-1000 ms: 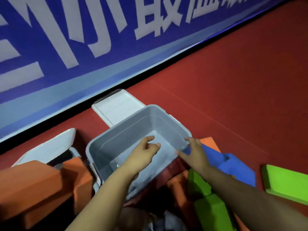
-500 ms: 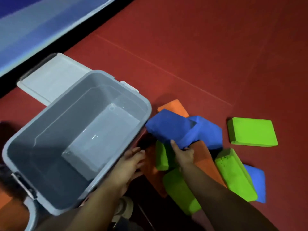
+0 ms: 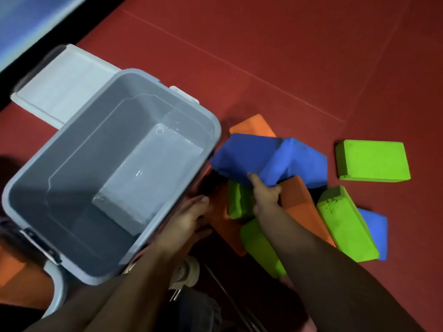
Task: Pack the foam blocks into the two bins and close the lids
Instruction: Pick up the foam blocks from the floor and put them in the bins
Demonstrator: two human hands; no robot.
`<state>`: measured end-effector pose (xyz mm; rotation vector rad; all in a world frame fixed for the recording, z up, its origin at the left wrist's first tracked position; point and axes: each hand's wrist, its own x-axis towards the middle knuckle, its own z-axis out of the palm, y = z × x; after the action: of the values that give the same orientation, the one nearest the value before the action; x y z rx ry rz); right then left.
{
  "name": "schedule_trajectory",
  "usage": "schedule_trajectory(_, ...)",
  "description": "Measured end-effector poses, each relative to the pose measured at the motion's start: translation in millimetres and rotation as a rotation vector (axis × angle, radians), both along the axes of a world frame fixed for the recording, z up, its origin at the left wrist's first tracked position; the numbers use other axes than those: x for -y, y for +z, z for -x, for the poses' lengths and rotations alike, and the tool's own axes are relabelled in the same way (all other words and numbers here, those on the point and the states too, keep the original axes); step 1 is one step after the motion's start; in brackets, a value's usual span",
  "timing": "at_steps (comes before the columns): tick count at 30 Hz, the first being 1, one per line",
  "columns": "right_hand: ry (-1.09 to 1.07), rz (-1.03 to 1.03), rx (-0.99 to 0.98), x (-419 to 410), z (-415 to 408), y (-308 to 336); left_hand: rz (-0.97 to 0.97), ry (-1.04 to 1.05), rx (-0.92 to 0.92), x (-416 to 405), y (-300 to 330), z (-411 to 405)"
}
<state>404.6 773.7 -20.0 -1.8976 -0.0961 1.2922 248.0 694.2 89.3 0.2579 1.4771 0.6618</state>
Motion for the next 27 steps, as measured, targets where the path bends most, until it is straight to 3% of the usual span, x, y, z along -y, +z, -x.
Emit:
schedule_trajectory(4, 0.425, -0.172, 0.565, 11.3, 29.7, 48.9, -0.037, 0.138, 0.013, -12.3, 17.4, -3.4)
schedule_trajectory(8, 0.470, -0.357, 0.771, 39.5, 45.8, 84.3, -0.160, 0.285, 0.068, -16.8, 38.4, -5.0)
schedule_trajectory(13, 0.624, -0.700, 0.939, 93.2, 47.1, 82.3, -0.208, 0.243, -0.021, -9.7, 49.3, -20.0)
schedule_trajectory(19, 0.779, -0.805, 0.996, 129.0, 32.0, 76.9, -0.215, 0.056, -0.553, 0.1, 37.8, -37.2)
schedule_trajectory(24, 0.889, -0.855, 0.973, 134.5, 14.9, 73.3, -0.172, -0.031, -0.595, 0.3, 37.3, -42.4)
schedule_trajectory(27, 1.158, -0.843, 0.752, 131.3, -12.9, 74.9, -0.228, -0.133, -0.691, 11.5, 36.5, -37.7)
